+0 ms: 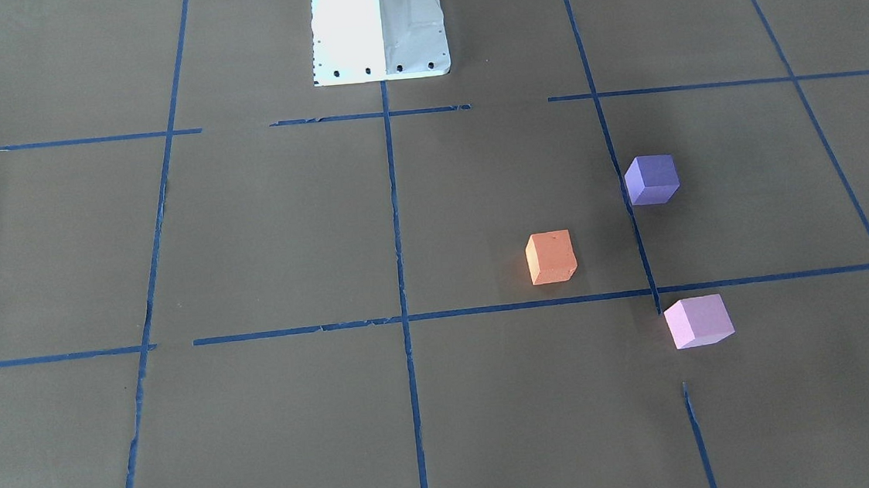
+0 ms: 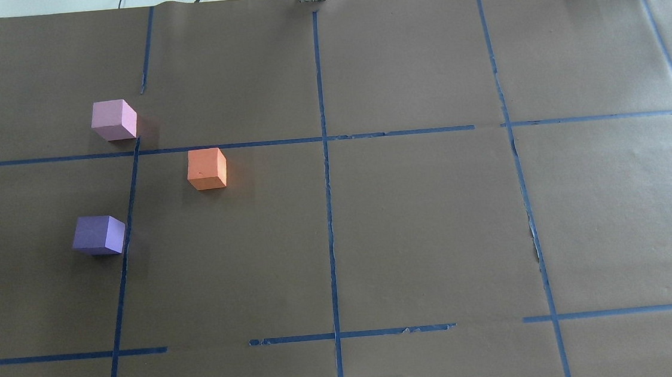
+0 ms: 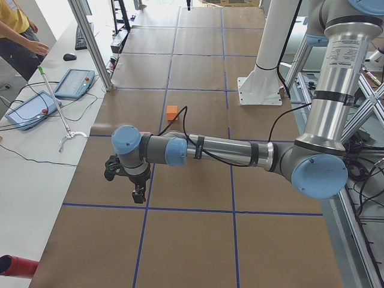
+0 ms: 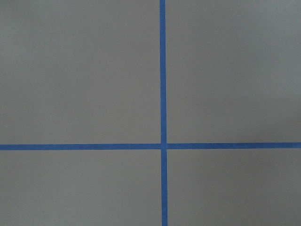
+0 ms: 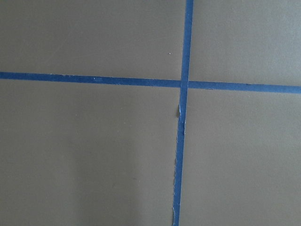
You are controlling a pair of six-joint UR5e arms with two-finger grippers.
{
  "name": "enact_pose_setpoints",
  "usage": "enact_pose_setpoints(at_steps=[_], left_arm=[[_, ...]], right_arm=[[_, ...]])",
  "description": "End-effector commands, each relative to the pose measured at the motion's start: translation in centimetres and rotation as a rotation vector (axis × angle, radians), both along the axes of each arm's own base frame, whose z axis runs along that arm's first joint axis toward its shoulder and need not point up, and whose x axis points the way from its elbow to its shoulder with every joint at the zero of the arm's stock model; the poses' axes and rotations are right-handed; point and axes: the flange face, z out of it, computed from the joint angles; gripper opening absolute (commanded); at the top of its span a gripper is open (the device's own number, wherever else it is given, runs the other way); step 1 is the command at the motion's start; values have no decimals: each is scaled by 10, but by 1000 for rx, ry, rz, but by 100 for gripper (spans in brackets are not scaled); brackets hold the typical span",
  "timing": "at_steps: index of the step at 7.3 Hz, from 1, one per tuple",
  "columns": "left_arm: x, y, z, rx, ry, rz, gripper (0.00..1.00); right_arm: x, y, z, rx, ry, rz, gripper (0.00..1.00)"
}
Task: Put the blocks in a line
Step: 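Move the left gripper in over the orange cube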
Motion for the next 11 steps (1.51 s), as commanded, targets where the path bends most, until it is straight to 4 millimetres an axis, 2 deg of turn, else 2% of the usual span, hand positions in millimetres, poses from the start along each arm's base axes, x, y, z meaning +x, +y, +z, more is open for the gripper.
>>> enact_pose_setpoints(at_steps=[1,5,6,7,9,11], left_arm=[[-1,0,-3,-6,5,18,100],[0,-4,-19,73,9,20,100],[2,2,-43,136,9,16,100],[19,3,-69,162,16,21,100],[93,-3,-100,117,45,17,100],[154,-4,-117,194,104,13,100]], right_arm=[[0,0,0,1,0,0,100],[0,0,0,1,0,0,100],[0,0,0,1,0,0,100],[0,0,0,1,0,0,100],[0,0,0,-1,0,0,100],[0,0,0,1,0,0,100]])
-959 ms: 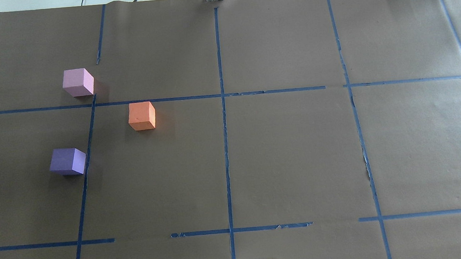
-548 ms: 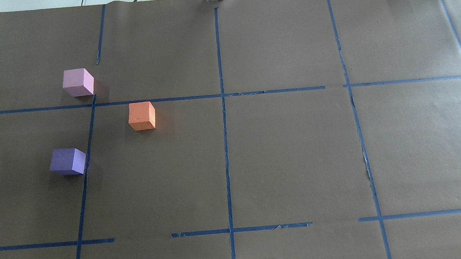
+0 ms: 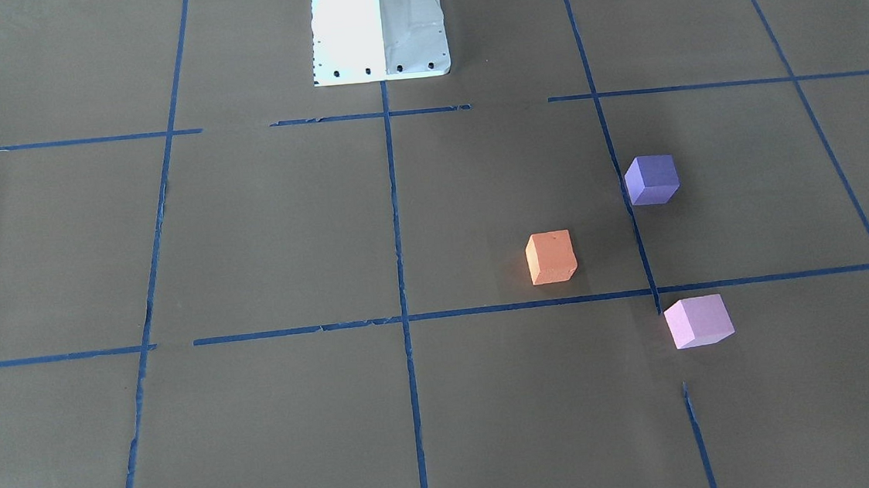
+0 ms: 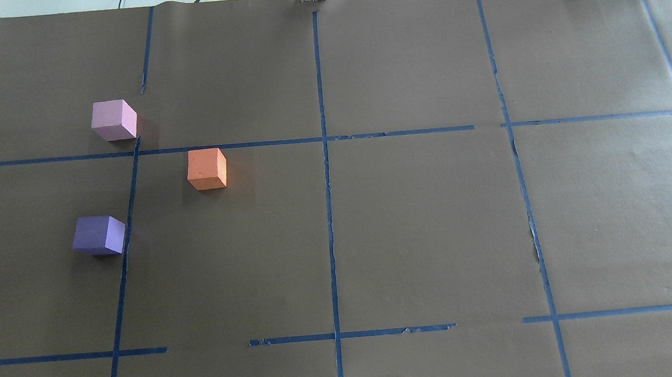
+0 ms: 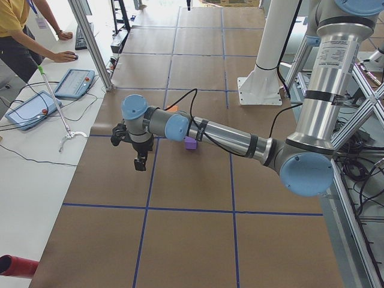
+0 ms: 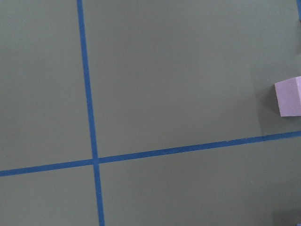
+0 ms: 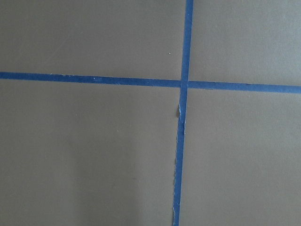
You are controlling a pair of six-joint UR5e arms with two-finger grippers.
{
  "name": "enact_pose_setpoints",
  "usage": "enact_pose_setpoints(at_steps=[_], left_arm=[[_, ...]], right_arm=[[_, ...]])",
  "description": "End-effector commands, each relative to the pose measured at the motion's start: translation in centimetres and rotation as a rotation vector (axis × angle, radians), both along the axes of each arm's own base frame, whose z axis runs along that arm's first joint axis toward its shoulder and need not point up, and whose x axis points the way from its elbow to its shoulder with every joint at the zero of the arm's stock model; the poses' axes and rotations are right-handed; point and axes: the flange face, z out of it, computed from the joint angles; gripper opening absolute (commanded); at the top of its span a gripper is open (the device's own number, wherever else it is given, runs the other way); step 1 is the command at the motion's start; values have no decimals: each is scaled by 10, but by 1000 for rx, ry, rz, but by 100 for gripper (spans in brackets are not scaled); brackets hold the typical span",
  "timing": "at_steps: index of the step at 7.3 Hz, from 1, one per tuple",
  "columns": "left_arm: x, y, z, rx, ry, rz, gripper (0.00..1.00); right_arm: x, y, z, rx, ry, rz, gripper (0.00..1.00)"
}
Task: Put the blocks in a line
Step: 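Move the left gripper in over the orange cube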
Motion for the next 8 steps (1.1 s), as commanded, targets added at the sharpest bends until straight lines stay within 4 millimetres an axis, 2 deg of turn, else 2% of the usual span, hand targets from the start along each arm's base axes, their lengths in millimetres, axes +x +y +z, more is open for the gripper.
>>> enact_pose_setpoints(at_steps=[1,2,3,4,5,6,7,8], left_arm=[[80,9,-25,6,78,-15,100],[127,13,-51,-30,114,-19,100],[170,9,-90,-51,143,-24,100],[231,13,-140,-50,157,-34,100],[291,27,-184,-65,165,-67,100],[331,43,-199,-67,156,-80,100],[345,47,-211,-136,150,-131,100],[354,44,-205,-146,84,-167,100]], right_arm=[[0,0,0,0,0,0,100],[0,0,0,-1,0,0,100],[0,0,0,0,0,0,100],[0,0,0,0,0,0,100],[0,0,0,0,0,0,100],[0,0,0,-1,0,0,100],[0,0,0,0,0,0,100],[0,0,0,-1,0,0,100]])
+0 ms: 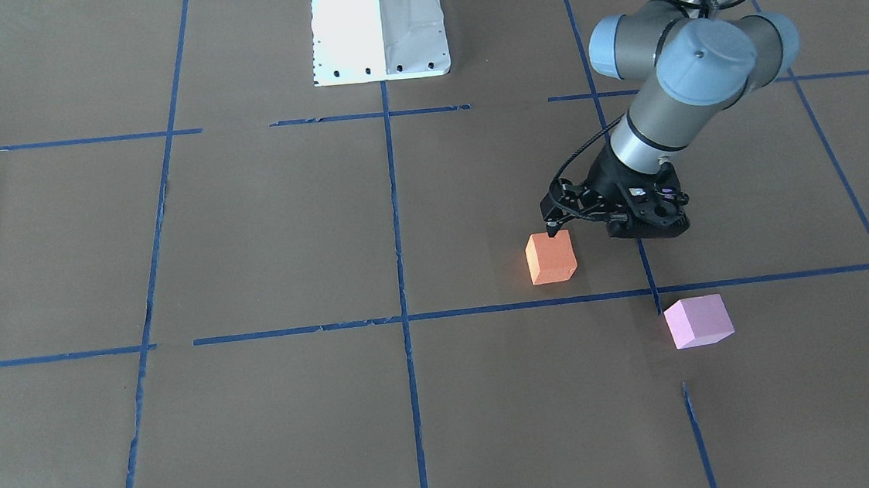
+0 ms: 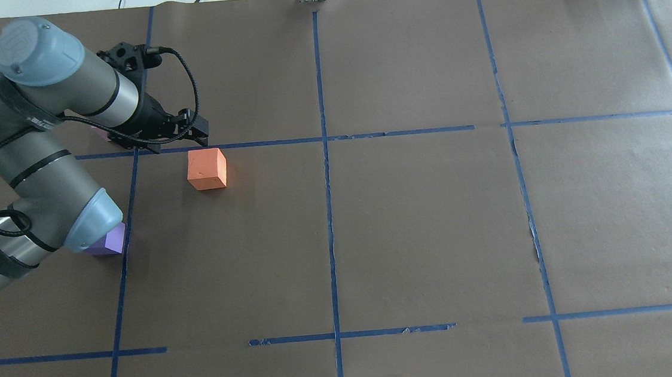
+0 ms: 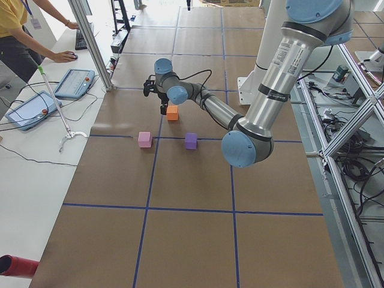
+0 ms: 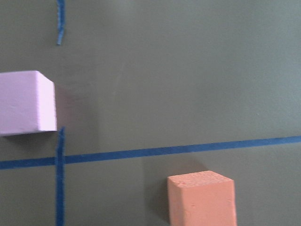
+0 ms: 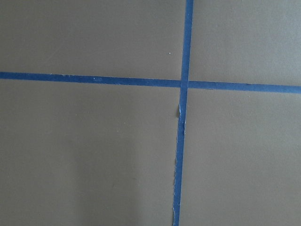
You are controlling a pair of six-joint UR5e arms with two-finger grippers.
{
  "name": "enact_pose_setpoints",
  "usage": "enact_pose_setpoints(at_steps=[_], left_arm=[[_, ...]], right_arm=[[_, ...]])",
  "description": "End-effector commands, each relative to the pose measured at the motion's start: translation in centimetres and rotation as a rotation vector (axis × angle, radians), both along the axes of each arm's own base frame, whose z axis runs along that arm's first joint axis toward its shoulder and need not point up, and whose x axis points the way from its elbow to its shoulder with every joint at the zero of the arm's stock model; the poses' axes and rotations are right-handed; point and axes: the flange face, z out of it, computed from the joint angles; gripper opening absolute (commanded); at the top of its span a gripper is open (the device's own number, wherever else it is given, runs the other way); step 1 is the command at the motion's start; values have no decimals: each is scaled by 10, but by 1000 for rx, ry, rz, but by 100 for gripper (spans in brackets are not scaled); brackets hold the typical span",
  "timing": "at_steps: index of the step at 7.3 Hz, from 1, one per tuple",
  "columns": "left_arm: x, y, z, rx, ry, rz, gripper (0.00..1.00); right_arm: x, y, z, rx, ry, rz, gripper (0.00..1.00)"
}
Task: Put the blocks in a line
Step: 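Lower the left gripper and grasp the orange cube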
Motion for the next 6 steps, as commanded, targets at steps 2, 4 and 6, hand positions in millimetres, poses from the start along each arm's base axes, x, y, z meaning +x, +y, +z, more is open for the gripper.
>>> enact_pose_setpoints(at_steps=[2,4,6], left_arm=[[42,4,7,-47,-105,-36,100],[68,9,19,-61,-137,-14,100],[75,5,31,-75,-155,-10,100]], right_arm=[[0,0,0,0,0,1,100],[0,0,0,1,0,0,100],[0,0,0,1,0,0,100]])
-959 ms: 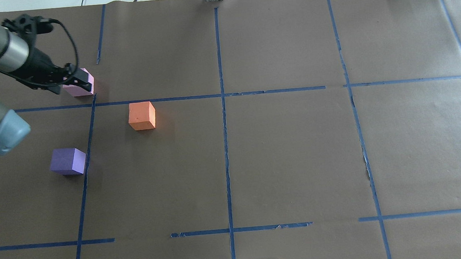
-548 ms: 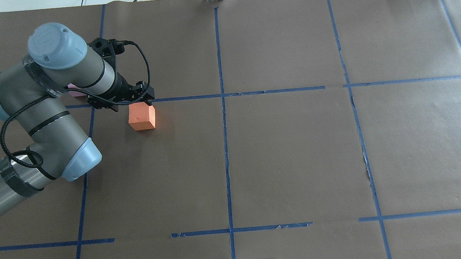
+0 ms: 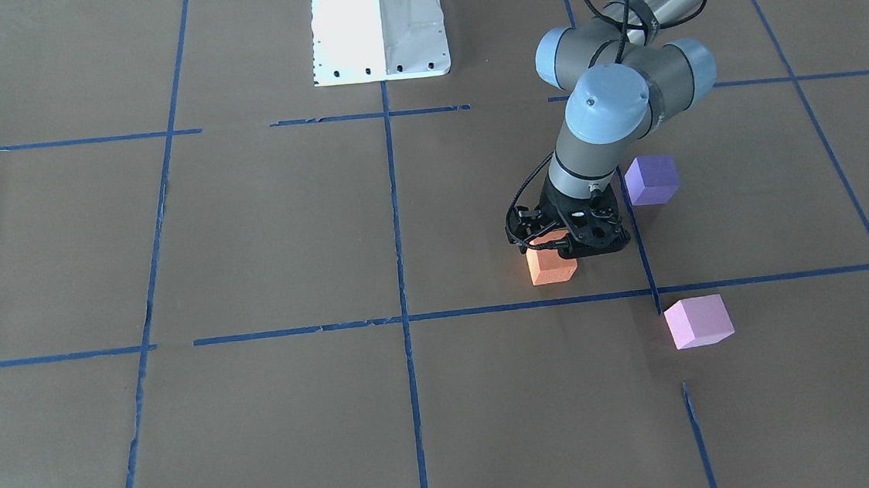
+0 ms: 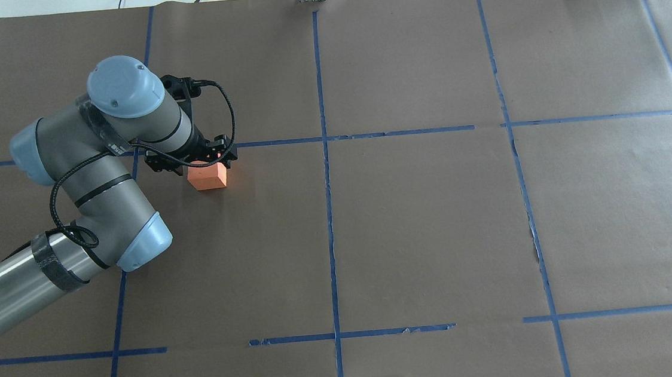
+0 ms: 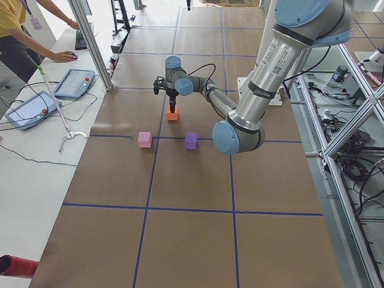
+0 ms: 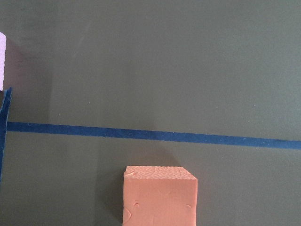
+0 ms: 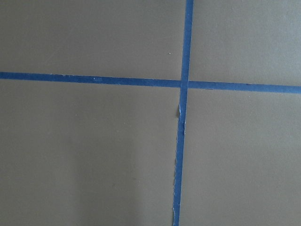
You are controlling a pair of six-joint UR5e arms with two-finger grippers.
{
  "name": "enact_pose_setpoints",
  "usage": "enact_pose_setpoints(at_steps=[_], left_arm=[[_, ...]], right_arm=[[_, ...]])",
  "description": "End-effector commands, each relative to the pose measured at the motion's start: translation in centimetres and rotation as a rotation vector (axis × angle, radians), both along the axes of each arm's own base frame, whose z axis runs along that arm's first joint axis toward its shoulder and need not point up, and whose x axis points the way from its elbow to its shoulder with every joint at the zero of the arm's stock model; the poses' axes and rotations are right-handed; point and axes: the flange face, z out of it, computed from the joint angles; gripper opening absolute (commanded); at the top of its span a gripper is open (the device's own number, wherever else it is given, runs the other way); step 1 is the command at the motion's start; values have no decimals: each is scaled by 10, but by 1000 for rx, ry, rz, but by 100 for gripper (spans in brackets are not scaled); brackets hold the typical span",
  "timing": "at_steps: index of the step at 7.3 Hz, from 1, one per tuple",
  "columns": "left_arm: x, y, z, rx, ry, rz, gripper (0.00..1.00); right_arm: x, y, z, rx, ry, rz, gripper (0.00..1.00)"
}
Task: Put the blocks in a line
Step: 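Lower the left gripper and grasp the orange cube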
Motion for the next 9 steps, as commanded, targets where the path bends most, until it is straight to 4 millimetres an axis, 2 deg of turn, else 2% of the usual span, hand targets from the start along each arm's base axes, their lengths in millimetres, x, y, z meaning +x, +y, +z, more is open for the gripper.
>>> enact_pose_setpoints(at_steps=[1,3,4,5,6,7,8,9], left_arm=[[9,-5,19,-21,-27,3,100],[20,-4,26,3,6,14,97],[20,-4,21,7,13,15,85],[21,-5,21,9,15,17,58],[19,-3,16,20,21,22,22],[9,-2,-4,47,53,24,7],[-37,-10,-33,62,79,-15,5],[-89,-22,-40,99,51,-5,4]], right_arm=[[0,0,0,0,0,0,100],[0,0,0,-1,0,0,100],[0,0,0,0,0,0,100],[0,0,0,-1,0,0,100],[0,0,0,-1,0,1,100],[0,0,0,0,0,0,100],[0,0,0,-1,0,0,100],[0,0,0,0,0,0,100]])
